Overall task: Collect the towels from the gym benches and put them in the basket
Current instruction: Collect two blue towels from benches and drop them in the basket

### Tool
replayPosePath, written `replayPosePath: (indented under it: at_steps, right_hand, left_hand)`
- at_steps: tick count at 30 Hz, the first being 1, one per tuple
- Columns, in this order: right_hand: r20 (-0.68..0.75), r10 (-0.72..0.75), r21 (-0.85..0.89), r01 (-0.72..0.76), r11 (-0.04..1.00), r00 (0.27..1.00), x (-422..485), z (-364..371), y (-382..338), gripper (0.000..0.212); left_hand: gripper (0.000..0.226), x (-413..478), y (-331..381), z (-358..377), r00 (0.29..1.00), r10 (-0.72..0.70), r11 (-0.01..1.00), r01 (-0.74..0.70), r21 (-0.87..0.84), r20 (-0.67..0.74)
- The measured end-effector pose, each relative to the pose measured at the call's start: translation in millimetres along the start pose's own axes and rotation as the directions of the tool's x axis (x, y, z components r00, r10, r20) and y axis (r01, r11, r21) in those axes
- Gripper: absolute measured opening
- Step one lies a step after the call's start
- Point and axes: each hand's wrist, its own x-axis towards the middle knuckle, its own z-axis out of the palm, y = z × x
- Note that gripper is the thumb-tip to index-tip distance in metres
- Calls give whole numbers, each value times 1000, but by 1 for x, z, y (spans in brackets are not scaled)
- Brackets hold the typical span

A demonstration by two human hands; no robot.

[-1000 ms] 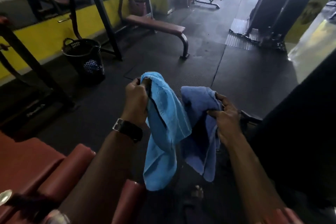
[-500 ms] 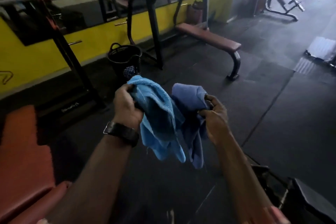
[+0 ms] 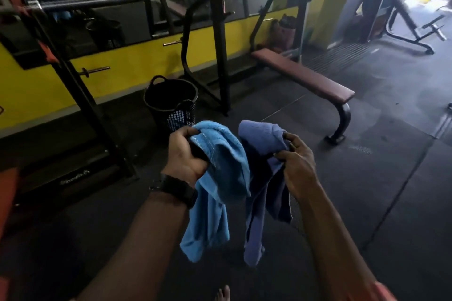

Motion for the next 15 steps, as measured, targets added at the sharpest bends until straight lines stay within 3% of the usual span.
replayPosePath:
  at_steps: [6, 15]
  right_hand:
    - [42, 18, -14, -18, 1000, 999, 123, 49, -13, 49]
    - [213, 4, 8, -6, 1000, 977, 336, 159, -26, 49]
  left_hand:
    - [26, 105, 85, 60, 975, 220, 972, -223, 73, 44]
    - [14, 287, 215, 147, 818, 567, 807, -575, 134, 97]
